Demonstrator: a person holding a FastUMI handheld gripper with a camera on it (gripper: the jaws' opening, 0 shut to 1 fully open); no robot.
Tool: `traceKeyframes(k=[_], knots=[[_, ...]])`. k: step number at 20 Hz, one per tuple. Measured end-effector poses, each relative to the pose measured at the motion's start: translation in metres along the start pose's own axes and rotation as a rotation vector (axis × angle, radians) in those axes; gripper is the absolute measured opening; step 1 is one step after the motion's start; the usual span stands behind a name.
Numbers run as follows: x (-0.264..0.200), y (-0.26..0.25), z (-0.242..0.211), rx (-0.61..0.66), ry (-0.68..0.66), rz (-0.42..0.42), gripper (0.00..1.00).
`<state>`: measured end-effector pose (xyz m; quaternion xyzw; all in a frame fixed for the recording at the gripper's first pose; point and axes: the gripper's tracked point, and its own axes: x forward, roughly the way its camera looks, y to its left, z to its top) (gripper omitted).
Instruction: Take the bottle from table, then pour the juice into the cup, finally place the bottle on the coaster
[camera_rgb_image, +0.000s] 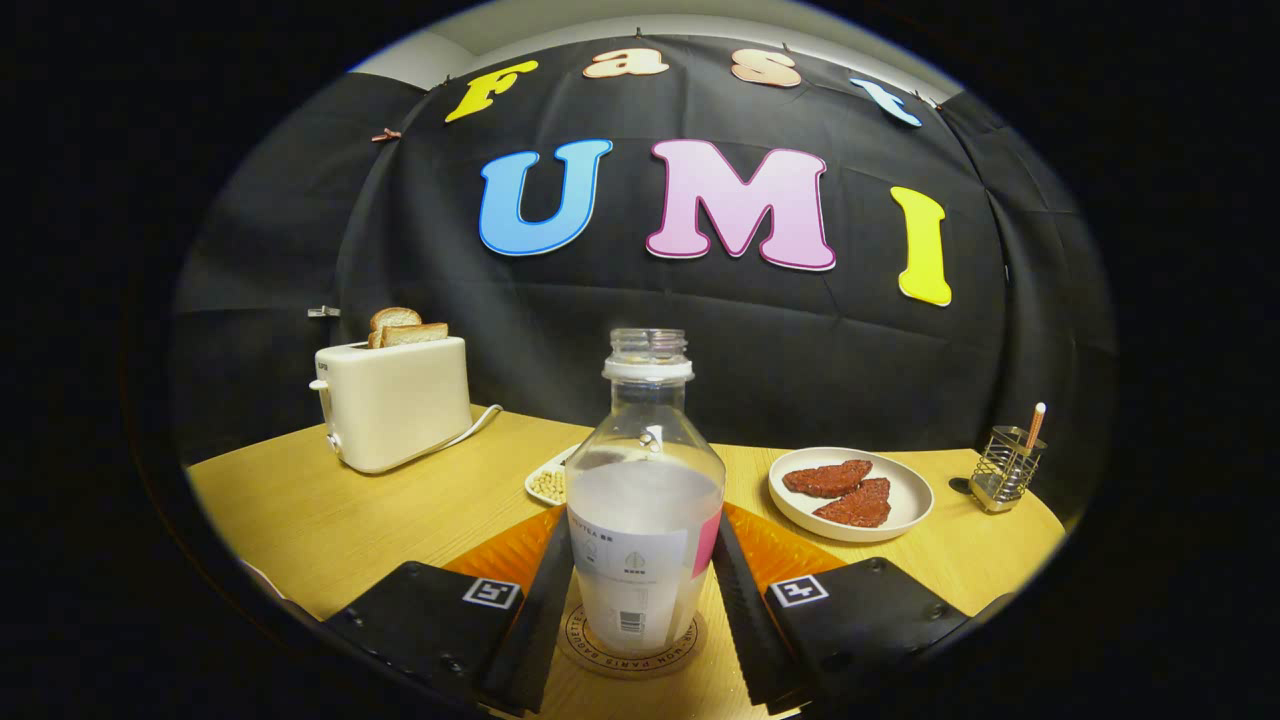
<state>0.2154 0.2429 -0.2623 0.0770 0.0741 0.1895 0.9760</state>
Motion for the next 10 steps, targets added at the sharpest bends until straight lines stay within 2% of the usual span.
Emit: traceKeyframes(k=[5, 7, 8, 10], knots=[[-0.004, 0.002, -0.006, 0.036, 0.022, 0.024, 0.78], [-0.006, 0.003, -0.006, 0.031, 0.026, 0.035, 0.89], [-0.007, 0.002, -0.008, 0.027, 0.034, 0.033, 0.99], [-0.010, 0.001, -0.012, 0.024, 0.056, 0.033, 0.99]])
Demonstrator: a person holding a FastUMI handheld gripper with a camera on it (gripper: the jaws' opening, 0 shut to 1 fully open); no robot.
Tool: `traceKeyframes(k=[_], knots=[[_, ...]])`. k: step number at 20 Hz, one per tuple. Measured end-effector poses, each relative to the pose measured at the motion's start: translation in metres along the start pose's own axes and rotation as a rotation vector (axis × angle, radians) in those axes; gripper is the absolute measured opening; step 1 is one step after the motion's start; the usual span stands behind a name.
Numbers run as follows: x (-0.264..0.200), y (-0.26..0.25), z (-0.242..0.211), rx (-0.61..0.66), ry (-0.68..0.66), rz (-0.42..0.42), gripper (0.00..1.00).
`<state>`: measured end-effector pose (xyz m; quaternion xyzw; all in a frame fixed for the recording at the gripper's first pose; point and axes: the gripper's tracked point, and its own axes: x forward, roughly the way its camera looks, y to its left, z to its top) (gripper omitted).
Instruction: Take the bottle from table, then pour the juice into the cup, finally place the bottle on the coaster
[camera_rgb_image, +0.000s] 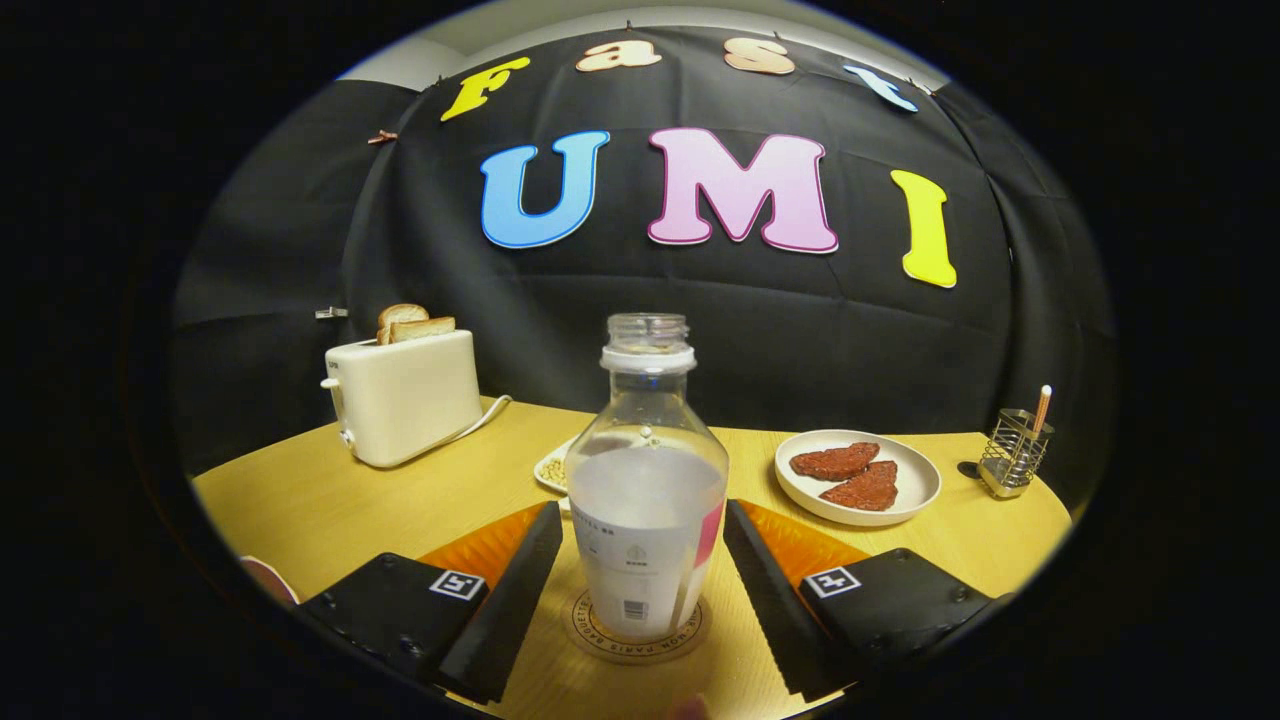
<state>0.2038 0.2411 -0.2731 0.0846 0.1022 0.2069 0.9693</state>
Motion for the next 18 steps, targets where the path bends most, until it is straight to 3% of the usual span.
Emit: traceKeyframes(k=[9, 18], knots=[[-0.055, -0.006, 0.018, -0.044, -0.022, 0.018, 0.99], [-0.141, -0.012, 0.115, -0.095, -0.120, -0.053, 0.97]])
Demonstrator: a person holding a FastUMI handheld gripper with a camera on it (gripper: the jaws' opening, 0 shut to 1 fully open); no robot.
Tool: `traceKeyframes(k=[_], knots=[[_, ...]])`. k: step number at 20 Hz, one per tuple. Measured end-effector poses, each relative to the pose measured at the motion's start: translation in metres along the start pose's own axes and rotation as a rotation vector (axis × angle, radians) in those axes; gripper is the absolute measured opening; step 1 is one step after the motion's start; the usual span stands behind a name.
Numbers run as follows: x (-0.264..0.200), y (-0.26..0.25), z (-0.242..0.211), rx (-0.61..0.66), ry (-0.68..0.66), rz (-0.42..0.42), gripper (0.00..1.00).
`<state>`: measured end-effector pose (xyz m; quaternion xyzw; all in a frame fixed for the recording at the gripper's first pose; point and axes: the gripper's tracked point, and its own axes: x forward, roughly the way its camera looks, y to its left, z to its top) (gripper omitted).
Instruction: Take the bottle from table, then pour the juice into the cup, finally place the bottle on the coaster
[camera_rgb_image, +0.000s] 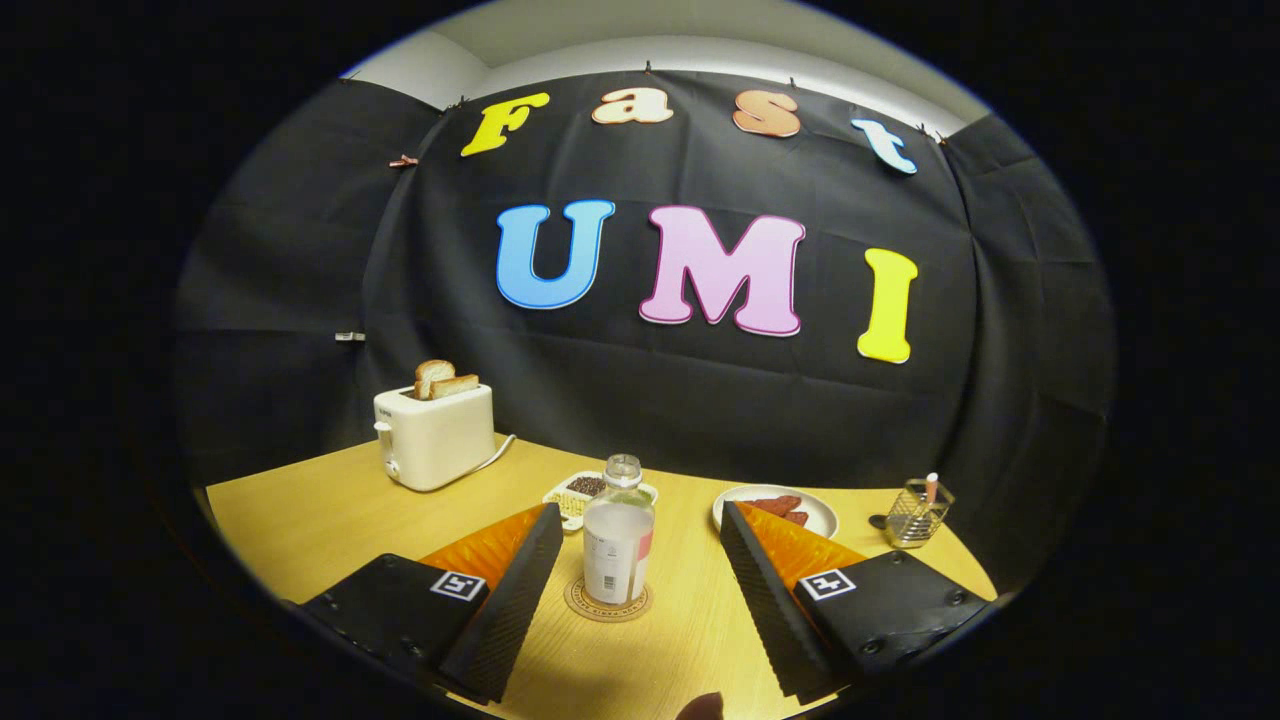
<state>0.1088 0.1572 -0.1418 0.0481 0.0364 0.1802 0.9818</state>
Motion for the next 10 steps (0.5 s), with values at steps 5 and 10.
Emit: traceKeyframes(k=[5, 10], knots=[[-0.031, -0.006, 0.053, -0.043, -0.045, -0.035, 0.97], [-0.061, -0.023, 0.096, -0.035, -0.080, -0.111, 0.97]])
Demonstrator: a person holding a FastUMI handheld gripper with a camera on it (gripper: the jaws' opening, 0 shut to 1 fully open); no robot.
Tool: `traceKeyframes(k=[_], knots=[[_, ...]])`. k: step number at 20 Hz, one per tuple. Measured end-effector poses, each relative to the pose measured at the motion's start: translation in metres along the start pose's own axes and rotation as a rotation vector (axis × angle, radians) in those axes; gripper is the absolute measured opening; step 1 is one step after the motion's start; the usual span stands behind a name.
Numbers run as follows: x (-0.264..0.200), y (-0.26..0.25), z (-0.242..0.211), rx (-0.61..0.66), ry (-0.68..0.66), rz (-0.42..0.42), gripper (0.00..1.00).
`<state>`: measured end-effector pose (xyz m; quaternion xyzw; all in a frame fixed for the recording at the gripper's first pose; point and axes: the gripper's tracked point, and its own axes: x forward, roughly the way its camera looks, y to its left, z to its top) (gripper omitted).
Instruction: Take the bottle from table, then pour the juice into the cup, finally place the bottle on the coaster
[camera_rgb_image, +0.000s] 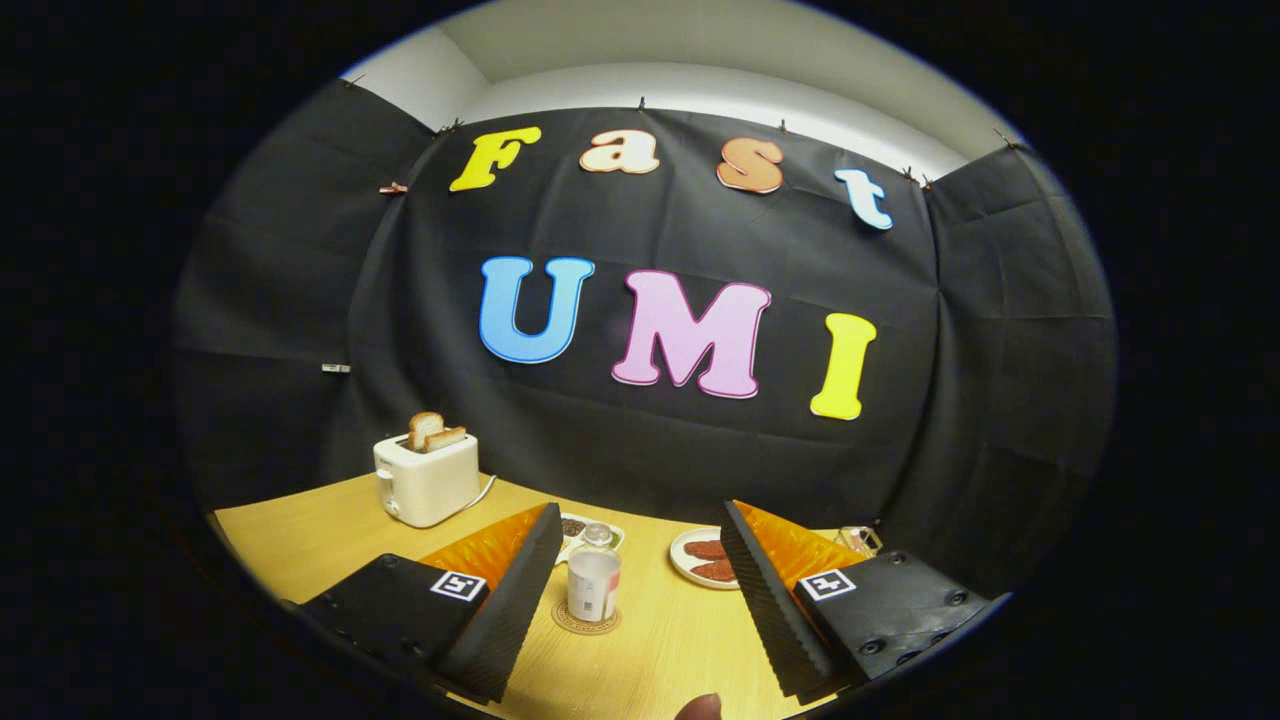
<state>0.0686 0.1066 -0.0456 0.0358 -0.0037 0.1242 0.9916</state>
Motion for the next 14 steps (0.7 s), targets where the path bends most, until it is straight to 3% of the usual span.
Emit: traceKeyframes(k=[7, 14], knots=[[-0.028, -0.018, 0.037, -0.020, -0.023, -0.032, 0.97], [-0.060, -0.024, 0.044, -0.029, -0.021, -0.048, 0.97]])
